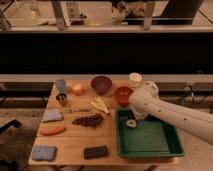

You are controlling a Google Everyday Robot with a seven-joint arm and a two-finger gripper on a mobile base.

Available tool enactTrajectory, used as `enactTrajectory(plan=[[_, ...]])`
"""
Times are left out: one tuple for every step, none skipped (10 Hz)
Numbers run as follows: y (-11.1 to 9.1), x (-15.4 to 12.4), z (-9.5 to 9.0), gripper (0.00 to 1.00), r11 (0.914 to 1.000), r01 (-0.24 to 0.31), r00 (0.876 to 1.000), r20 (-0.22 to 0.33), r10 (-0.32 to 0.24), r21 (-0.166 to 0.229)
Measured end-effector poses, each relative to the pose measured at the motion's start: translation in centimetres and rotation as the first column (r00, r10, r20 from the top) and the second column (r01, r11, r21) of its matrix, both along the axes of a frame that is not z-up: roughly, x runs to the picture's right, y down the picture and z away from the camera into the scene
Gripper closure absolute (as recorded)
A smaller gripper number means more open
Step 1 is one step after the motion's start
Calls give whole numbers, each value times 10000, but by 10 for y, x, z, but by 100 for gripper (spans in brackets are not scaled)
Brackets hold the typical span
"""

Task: Wipe tray with brush

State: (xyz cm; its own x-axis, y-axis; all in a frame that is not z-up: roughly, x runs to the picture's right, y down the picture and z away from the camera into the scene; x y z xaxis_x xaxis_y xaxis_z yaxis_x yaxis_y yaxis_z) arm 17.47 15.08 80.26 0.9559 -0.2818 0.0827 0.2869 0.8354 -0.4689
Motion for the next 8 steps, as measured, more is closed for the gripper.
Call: enactTrajectory(plan=[[3, -8, -1, 98, 9999, 113, 9997, 203, -112, -64], [4, -20, -2, 94, 9996, 197, 9988, 458, -189, -177], [6, -25, -6, 96, 9996, 153, 9990, 426, -143, -230], [7, -24, -10, 100, 9996, 125, 9995, 304, -117, -252], [9, -20, -14, 100, 9996, 99, 9997, 243, -93, -251], [11, -6, -20, 100, 9996, 94, 9998, 170, -90, -263], [14, 3, -22, 100, 9994, 93, 9998, 169, -88, -335], [14, 10, -24, 100, 9994, 119, 9997, 197, -113, -329]])
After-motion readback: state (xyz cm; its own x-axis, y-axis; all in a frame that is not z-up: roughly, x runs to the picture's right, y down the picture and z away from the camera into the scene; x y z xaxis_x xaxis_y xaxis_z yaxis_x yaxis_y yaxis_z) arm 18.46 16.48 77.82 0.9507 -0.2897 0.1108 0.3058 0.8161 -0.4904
